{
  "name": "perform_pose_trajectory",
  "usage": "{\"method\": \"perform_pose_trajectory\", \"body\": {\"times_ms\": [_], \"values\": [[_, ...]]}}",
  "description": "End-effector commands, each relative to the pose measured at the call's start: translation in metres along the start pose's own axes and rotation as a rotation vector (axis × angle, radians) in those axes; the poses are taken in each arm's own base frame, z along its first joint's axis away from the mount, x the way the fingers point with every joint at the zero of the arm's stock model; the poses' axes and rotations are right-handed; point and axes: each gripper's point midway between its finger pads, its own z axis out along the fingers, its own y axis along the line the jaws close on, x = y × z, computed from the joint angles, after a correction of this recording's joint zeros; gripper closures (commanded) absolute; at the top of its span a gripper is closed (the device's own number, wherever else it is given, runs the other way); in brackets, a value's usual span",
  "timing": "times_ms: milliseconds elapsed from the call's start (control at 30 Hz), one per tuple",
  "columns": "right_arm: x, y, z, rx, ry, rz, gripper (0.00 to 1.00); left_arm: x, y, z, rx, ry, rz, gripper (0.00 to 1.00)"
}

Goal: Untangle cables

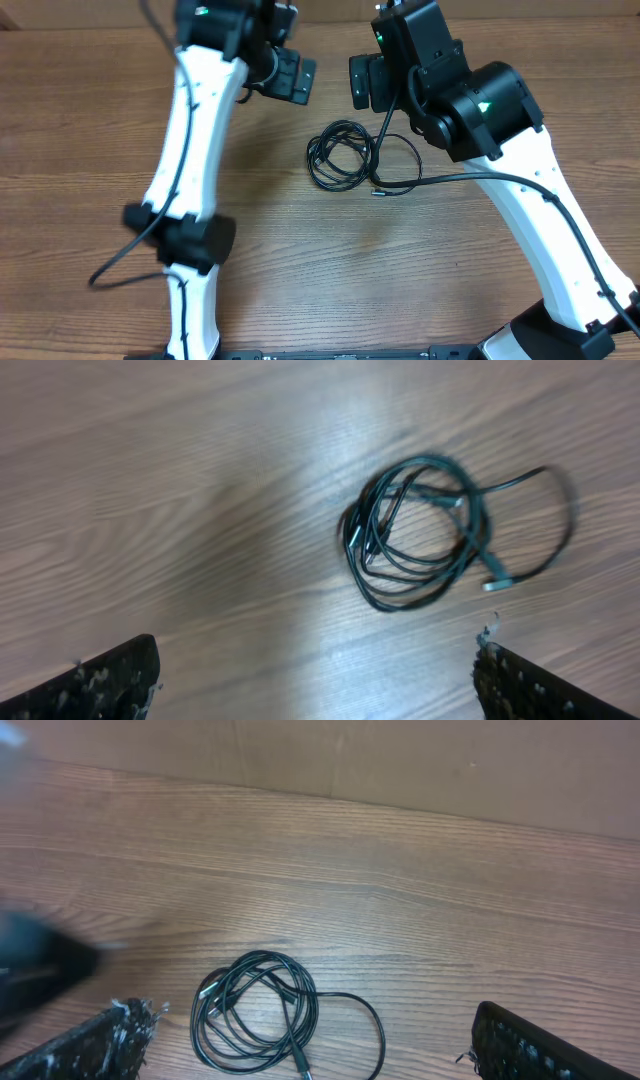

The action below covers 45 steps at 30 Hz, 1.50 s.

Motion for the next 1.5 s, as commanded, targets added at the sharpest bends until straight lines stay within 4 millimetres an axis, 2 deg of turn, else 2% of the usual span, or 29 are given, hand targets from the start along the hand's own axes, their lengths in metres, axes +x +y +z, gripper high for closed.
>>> {"method": "perform_pose_trajectory", "body": {"times_ms": [0,133,333,433,600,700,733,767,833,900,933,1033,1133,1200,1300,1467], "values": [[-0.013,-0.008,-0.033,-0.027,-0.074,0.042,0.0,0.005,-0.024,0.067,0.095,0.124,0.148,0.0],[-0.007,-0.01,-0.035,-0.021,-0.054,0.034,0.0,0.014,-0.053,0.112,0.26,0.194,0.239,0.0],[0.005,-0.013,-0.034,-0.007,-0.007,0.016,0.0,0.023,-0.063,0.163,0.322,0.26,0.226,0.0],[0.009,-0.015,-0.034,-0.002,0.01,0.01,0.0,0.029,-0.062,0.178,0.324,0.294,0.218,0.07],[0.013,-0.016,-0.034,0.003,0.027,0.004,0.0,0.034,-0.064,0.199,0.323,0.313,0.206,0.07],[0.011,-0.015,-0.034,0.0,0.019,0.008,0.0,0.037,-0.069,0.207,0.324,0.327,0.209,0.13],[0.01,-0.014,-0.034,-0.002,0.013,0.013,0.0,0.038,-0.071,0.21,0.324,0.331,0.213,0.21],[0.008,-0.012,-0.034,-0.014,0.006,0.017,0.0,0.04,-0.073,0.213,0.32,0.338,0.218,0.45],[0.007,-0.01,-0.034,-0.024,0.005,0.018,0.0,0.042,-0.076,0.216,0.321,0.343,0.222,0.53],[0.008,-0.011,-0.034,-0.022,0.009,0.016,0.0,0.043,-0.077,0.217,0.307,0.345,0.23,0.96],[0.009,-0.011,-0.034,-0.02,0.013,0.015,0.0,0.044,-0.074,0.216,0.286,0.351,0.227,0.96],[0.01,-0.011,-0.034,-0.019,0.014,0.014,0.0,0.044,-0.066,0.197,0.236,0.363,0.226,0.96],[0.005,-0.006,-0.034,-0.045,0.0,0.022,0.0,0.03,-0.041,0.162,0.118,0.321,0.175,0.96],[0.002,0.001,-0.035,-0.088,-0.008,0.028,0.0,0.015,-0.022,0.126,0.057,0.248,0.117,0.96],[-0.003,0.011,-0.036,-0.143,-0.024,0.036,0.0,-0.009,-0.007,0.069,0.055,0.1,0.005,0.96],[-0.006,0.016,-0.033,-0.164,-0.034,0.04,0.0,-0.028,-0.004,-0.037,0.173,-0.14,-0.104,0.96]]}}
